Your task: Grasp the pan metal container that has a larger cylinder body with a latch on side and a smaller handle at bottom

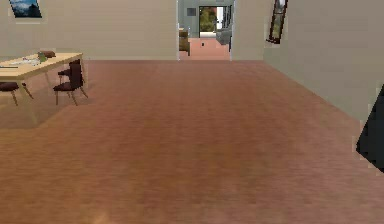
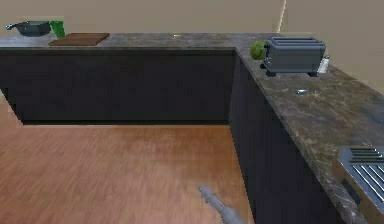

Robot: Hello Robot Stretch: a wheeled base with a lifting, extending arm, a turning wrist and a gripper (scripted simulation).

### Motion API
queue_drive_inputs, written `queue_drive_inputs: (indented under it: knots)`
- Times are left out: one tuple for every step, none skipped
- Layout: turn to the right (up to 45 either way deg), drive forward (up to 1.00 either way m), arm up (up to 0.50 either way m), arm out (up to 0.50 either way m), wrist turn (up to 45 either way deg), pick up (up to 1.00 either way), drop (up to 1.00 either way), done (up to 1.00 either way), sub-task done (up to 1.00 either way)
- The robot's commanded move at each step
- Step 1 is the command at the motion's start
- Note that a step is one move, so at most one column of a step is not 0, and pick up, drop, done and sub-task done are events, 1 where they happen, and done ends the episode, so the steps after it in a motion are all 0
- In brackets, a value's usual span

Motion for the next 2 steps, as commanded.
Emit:
queue_drive_inputs:
  knots:
    - [0.0,0.00,0.46,0.00,0.0,0.00,0.00,0.00,0.00]
    - [0.0,0.00,0.00,0.46,0.0,0.00,0.00,0.00,0.00]
